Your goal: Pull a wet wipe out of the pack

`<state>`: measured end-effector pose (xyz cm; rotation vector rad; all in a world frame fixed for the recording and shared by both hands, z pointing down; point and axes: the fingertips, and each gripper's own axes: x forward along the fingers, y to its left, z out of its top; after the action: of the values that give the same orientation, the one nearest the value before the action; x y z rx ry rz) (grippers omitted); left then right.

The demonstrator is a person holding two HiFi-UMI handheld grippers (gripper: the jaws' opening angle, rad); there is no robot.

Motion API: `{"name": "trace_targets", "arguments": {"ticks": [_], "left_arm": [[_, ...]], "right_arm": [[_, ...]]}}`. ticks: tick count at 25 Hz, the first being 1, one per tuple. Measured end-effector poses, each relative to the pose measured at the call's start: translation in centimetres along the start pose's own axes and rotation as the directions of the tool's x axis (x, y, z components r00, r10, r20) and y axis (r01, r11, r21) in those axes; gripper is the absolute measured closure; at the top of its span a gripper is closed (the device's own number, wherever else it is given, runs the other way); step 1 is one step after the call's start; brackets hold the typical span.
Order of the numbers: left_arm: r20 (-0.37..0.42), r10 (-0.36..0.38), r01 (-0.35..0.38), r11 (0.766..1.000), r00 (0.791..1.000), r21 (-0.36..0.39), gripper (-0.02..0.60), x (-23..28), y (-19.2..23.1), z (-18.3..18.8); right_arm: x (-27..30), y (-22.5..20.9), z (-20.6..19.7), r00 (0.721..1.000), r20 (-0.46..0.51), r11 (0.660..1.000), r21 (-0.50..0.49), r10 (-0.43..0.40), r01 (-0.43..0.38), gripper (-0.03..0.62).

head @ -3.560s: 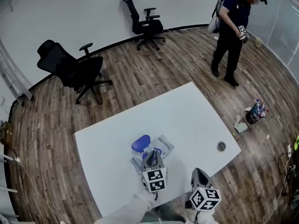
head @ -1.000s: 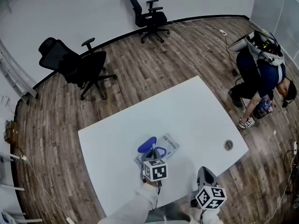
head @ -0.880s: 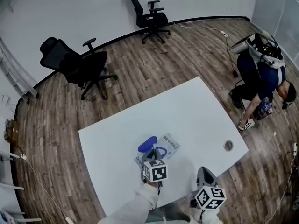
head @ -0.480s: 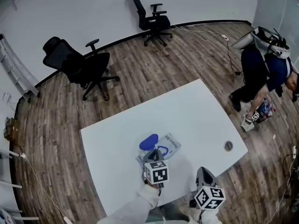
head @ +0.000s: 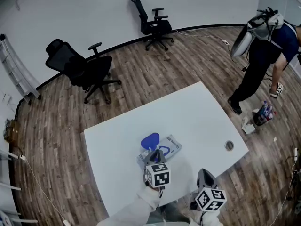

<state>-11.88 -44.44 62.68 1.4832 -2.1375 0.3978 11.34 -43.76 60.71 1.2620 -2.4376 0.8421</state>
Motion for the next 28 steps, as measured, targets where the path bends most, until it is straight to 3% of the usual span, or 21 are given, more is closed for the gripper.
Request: {"name": "trace_targets", "arguments": {"ticks": [15, 28], "left_arm": [[0.167, -0.027, 0.020, 0.999, 0.986, 0.047, 0.560, -3.6, -0.9, 4.5], [0.290, -0.074, 0.075, 0.997, 0.954, 0.009, 0.560, -9.0, -1.7, 8.6]], "right_arm": [[-2.1, 0.5, -0.6, 1.000, 0.024, 1.000, 0.004, -0.007, 0.007, 0.585], [-2.8, 2.4, 0.2, 0.998, 0.055, 0.999, -0.019, 0.028, -0.027, 0.585]]}}
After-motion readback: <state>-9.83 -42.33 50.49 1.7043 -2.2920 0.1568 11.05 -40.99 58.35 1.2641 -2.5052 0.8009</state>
